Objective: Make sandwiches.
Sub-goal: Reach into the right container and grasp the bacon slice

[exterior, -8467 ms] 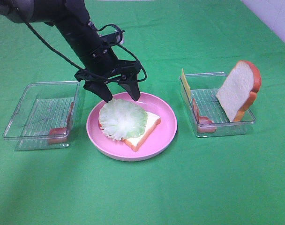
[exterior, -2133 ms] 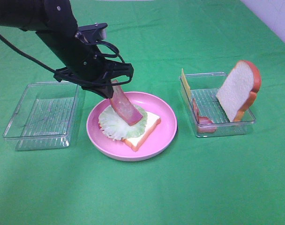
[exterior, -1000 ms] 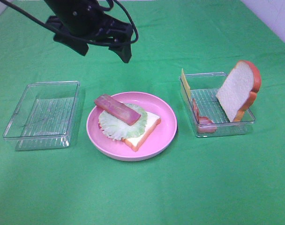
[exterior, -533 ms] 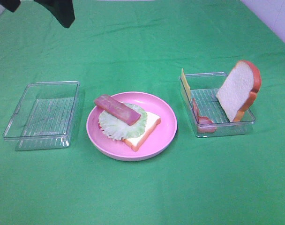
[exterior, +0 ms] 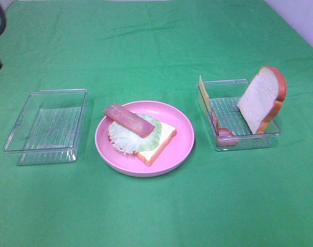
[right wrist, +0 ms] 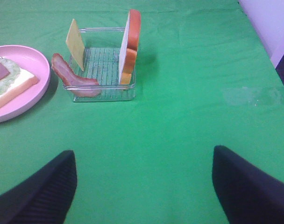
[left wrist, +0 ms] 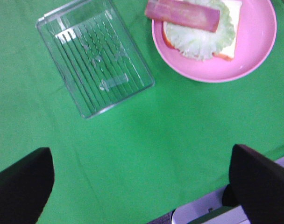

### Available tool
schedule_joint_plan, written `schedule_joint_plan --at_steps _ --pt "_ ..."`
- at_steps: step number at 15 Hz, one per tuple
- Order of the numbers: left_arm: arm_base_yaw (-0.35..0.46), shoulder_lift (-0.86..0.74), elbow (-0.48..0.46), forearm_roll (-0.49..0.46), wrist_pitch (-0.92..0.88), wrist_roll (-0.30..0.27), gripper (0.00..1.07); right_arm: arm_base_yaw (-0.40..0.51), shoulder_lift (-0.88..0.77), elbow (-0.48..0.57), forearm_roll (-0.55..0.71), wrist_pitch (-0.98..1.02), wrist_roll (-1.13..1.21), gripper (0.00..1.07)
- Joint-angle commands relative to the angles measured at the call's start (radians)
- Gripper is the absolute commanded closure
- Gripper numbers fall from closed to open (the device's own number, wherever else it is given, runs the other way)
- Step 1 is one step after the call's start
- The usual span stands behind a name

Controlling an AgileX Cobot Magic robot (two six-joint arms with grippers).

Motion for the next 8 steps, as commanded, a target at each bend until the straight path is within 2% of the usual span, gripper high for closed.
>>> schedule_joint_plan --at_steps 1,3,4,6,8 --pt "-0.002 -0.147 0.151 -0.019 0.053 -0.010 0.10 -0.006 -0.014 0.000 0.000 0.002 -0.012 0.32" --pt "-0.002 -0.287 0.263 -0.021 0.053 -0.010 0.10 -0.006 -0.014 0.000 -0.001 0.002 -0.012 0.32" --pt "-0.002 -0.436 0.383 -0.021 0.042 -0.010 0.10 -0.006 -0.014 0.000 -0.001 0.002 -0.012 0.32" --pt "-0.002 -0.613 0.506 -0.020 -0.003 -0.010 0.10 -0.006 -0.014 0.000 -0.001 0.002 -0.012 0.32" --pt "-0.002 -0.773 0.587 -0.018 -0.033 -0.009 0.10 -0.006 -0.014 -0.004 -0.002 -0.003 -0.012 0.32"
